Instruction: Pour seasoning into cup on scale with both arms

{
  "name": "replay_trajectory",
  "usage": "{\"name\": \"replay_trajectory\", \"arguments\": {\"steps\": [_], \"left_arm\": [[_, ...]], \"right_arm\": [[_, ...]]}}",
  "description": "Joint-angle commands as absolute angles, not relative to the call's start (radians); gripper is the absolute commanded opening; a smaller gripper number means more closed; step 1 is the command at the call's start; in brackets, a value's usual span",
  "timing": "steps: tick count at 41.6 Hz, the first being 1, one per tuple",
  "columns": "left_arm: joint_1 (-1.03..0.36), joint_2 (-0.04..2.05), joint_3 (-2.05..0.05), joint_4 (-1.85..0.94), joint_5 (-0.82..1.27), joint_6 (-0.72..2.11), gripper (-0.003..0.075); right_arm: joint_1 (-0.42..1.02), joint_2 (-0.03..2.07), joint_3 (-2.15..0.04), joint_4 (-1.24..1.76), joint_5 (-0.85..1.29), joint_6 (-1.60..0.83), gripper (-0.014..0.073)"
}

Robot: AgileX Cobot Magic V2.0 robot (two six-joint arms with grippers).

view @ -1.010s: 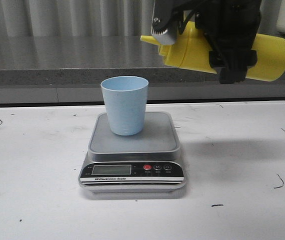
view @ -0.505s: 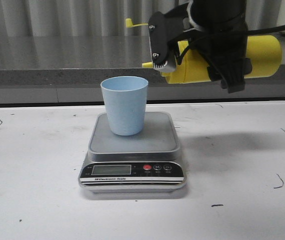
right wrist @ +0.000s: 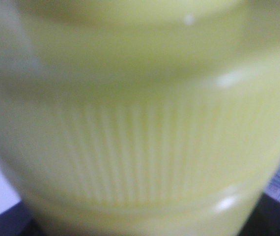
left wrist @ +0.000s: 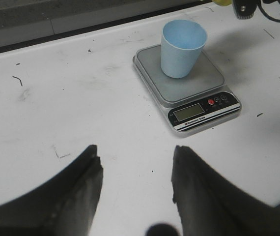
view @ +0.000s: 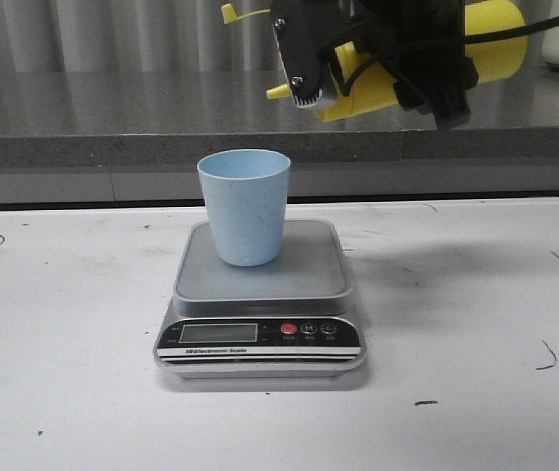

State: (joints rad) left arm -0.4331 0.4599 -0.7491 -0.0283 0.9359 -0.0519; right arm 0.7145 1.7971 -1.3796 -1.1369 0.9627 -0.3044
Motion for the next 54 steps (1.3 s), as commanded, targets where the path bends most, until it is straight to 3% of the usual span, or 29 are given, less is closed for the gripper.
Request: {"name": "replay_trajectory", "arguments": {"steps": [1, 16, 24, 37, 42, 54], "left_arm": [[-0.430, 0.466, -0.776, -0.032, 0.869, -0.060, 0.0334], [-0.430, 0.466, -0.776, -0.032, 0.869, -0.060, 0.0334], [-0.430, 0.466, -0.776, -0.032, 0.869, -0.060, 0.0334], [-0.430, 0.466, -0.776, -0.032, 0.869, -0.060, 0.0334], [-0.430, 0.466, -0.776, -0.032, 0.869, -0.060, 0.0334], [-0.430, 0.466, -0.776, -0.032, 0.869, -0.060, 0.0334]], "right_arm": [[0.717, 1.743, -1.418, -1.252, 0.983, -0.319, 0.0297], [0.717, 1.743, -1.418, -1.213, 0.989, -0.305, 0.0297], [0.709, 1.739, -1.418, -1.115, 1.065, -0.146, 0.0297], [0.542, 1.563, -1.412, -0.598, 1.014, 0.017, 0.0297], [0.467, 1.447, -1.335, -0.457, 0.890, 0.017, 0.0297], [0.363, 1.192, -0.931, -0.383, 0.330, 0.175, 0.0297]]}}
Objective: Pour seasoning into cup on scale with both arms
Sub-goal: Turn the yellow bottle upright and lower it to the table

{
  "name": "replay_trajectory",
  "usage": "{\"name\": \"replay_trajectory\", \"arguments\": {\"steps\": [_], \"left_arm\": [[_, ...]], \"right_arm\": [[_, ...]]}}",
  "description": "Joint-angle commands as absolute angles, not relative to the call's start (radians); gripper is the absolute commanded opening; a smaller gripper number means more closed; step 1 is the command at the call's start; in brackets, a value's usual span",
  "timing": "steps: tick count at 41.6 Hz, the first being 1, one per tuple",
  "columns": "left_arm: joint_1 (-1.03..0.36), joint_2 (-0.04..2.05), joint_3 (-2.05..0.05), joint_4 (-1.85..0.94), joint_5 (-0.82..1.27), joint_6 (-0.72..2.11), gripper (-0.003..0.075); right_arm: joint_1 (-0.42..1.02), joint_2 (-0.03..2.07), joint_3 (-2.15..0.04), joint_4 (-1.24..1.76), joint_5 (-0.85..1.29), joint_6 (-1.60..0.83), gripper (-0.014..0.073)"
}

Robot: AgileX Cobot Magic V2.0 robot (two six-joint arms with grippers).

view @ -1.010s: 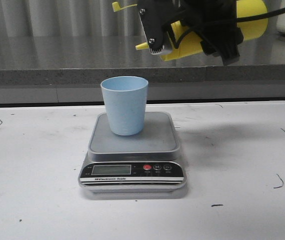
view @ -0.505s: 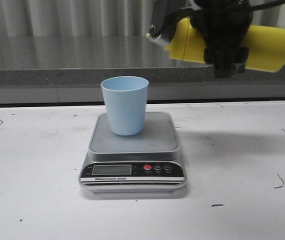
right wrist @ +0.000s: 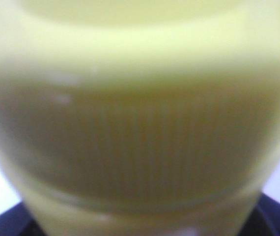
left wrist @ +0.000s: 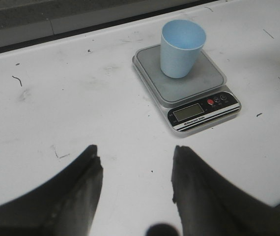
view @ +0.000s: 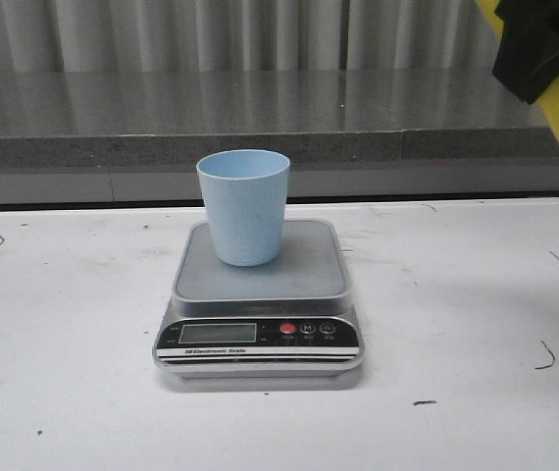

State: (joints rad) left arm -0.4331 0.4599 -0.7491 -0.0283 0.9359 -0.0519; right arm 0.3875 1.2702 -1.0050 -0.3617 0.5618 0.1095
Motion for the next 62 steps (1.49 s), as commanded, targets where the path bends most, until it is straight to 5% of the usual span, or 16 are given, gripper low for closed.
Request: {"name": "replay_trajectory", "arguments": {"steps": [1, 14, 35, 62], "left_arm": [[-0.430, 0.466, -0.776, -0.032, 0.869, -0.060, 0.0334], [-0.430, 0.466, -0.776, -0.032, 0.869, -0.060, 0.0334], [-0.430, 0.466, -0.776, -0.032, 0.869, -0.060, 0.0334], [-0.430, 0.466, -0.776, -0.032, 0.869, -0.060, 0.0334]], "right_arm": [[0.358, 1.184, -0.903, -0.383, 0.274, 0.194, 0.0297], [0.338, 1.232, -0.632, -0.363, -0.250, 0.235, 0.0297], [0.219, 1.550, -0.599, -0.284, -0.819, 0.189, 0.0290], [0.210, 1.828, -0.612, -0.130, -1.169, 0.053, 0.0293]]}}
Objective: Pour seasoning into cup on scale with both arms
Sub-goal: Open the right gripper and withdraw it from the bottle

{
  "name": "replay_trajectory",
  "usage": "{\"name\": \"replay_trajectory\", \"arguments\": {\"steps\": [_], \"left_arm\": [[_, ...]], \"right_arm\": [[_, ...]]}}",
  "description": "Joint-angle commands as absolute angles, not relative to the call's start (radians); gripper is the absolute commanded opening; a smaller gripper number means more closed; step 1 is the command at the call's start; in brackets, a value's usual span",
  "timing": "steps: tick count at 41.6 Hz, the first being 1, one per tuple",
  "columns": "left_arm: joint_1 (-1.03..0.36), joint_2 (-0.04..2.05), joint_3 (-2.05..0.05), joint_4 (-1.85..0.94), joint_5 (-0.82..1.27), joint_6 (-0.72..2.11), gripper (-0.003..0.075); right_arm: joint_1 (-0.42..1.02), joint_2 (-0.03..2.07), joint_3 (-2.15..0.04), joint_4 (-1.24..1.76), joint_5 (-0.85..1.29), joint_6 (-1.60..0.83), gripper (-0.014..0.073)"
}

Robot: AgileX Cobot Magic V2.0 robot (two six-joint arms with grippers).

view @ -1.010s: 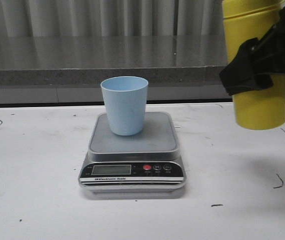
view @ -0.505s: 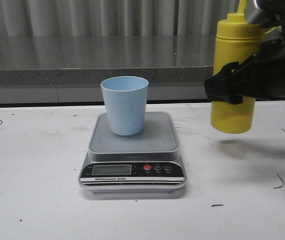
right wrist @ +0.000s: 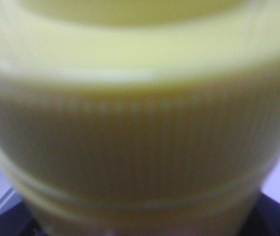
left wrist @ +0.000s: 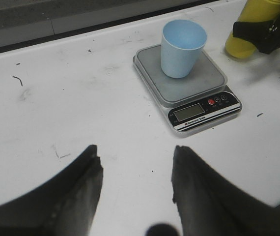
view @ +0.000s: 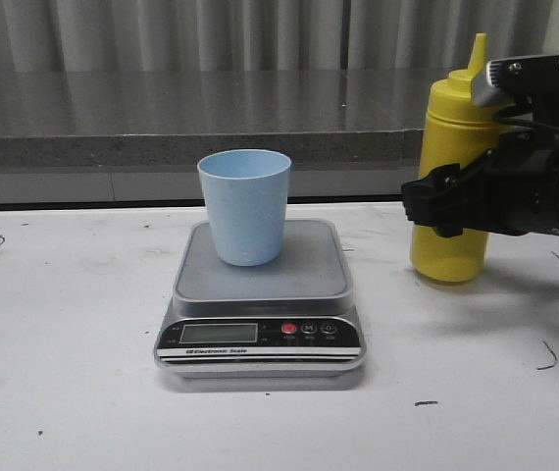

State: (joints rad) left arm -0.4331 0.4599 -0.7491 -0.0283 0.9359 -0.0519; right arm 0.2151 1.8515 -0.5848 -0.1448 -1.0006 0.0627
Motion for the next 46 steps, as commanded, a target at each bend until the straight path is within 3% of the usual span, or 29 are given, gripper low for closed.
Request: {"name": "replay_trajectory", "arguments": {"steps": [1, 8, 23, 38, 42, 46], "left_arm": [[-0.430, 0.466, -0.776, -0.032, 0.869, -0.060, 0.0334], [-0.430, 0.466, -0.776, -0.032, 0.869, -0.060, 0.0334], [-0.430, 0.466, -0.776, -0.032, 0.869, -0.060, 0.0334], [-0.430, 0.466, -0.776, -0.032, 0.869, -0.060, 0.0334], [-0.430, 0.466, -0.776, -0.032, 0.869, -0.060, 0.0334], [-0.430, 0.466, -0.776, -0.032, 0.869, -0.060, 0.0334]], "right_arm": [[0.210, 1.833, -0.612, -0.130, -1.170, 0.053, 0.0293], [0.210, 1.846, -0.612, -0.130, -1.154, 0.053, 0.0328], [0.210, 1.844, -0.611, -0.130, -1.066, 0.053, 0.0617], [0.211, 1.728, -0.481, -0.131, -0.994, 0.060, 0.0615], [0.213, 1.636, -0.453, -0.146, -0.834, 0.104, 0.0615], [0.213, 1.523, -0.460, -0.206, -0.545, 0.188, 0.0615]]}}
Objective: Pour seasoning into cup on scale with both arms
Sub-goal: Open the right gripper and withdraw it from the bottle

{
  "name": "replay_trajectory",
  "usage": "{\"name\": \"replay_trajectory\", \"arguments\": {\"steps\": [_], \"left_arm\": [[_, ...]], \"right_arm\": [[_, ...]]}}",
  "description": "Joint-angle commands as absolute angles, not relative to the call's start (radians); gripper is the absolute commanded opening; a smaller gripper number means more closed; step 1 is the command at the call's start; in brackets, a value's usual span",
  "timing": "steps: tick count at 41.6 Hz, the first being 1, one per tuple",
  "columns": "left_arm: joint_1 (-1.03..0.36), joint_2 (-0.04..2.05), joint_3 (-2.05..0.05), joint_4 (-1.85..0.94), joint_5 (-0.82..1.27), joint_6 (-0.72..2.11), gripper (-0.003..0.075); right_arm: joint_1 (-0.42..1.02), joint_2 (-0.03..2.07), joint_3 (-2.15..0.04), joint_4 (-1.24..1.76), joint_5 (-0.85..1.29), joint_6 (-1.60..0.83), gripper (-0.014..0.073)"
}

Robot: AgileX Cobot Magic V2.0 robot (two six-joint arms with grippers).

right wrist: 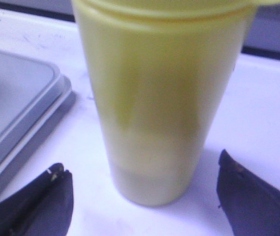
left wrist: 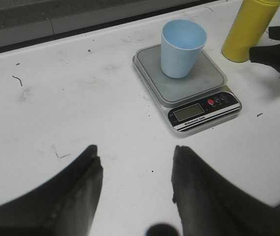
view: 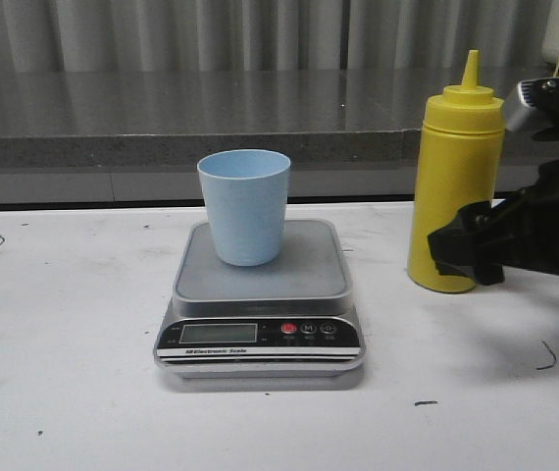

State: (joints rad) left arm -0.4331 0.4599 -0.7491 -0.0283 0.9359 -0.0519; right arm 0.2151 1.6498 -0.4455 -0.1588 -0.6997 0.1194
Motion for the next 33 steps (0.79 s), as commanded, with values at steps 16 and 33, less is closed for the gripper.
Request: {"name": "replay_trajectory", "arguments": {"steps": [16, 33], "left_arm": [[-0.430, 0.466, -0.776, -0.032, 0.869, -0.060, 0.0334], [-0.430, 0.466, -0.776, -0.032, 0.869, -0.060, 0.0334]], "right_arm": [[0.334, 1.091, -0.763, -0.219, 0.758, 0.208, 0.0615], [0.334, 0.694, -0.845, 0.019, 0.923, 0.026, 0.0615]]}}
